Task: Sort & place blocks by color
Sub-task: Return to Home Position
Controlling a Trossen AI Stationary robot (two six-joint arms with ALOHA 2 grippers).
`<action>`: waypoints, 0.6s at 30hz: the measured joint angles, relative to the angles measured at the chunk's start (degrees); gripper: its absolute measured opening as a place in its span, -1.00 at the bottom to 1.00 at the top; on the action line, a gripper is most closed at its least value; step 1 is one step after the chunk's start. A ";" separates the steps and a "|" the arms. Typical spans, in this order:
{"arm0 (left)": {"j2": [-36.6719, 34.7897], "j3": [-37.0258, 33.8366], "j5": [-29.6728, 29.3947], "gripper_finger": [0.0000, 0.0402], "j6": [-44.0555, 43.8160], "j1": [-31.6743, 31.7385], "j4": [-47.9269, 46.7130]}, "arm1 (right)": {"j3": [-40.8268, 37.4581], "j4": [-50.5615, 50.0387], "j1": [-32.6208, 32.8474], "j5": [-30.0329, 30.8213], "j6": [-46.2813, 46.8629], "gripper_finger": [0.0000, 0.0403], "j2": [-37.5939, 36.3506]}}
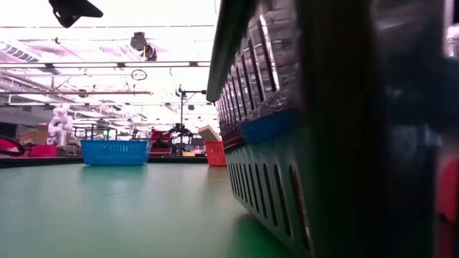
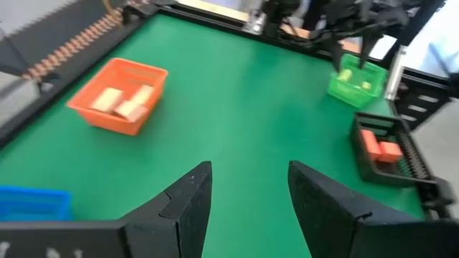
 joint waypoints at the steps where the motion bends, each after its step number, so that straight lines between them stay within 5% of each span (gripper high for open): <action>1: -0.52 0.00 -0.82 -0.08 -0.01 0.00 -0.62 | -0.02 0.41 -0.33 1.42 -0.82 0.06 -1.00; 12: -1.94 -4.36 -8.57 -0.08 -2.68 0.00 -1.91 | -0.02 0.88 -0.86 18.23 -20.13 0.06 -11.64; 18: -2.79 -7.98 -11.48 -0.08 -4.72 0.00 -1.21 | -0.02 0.24 -2.30 18.87 -31.63 0.06 -16.71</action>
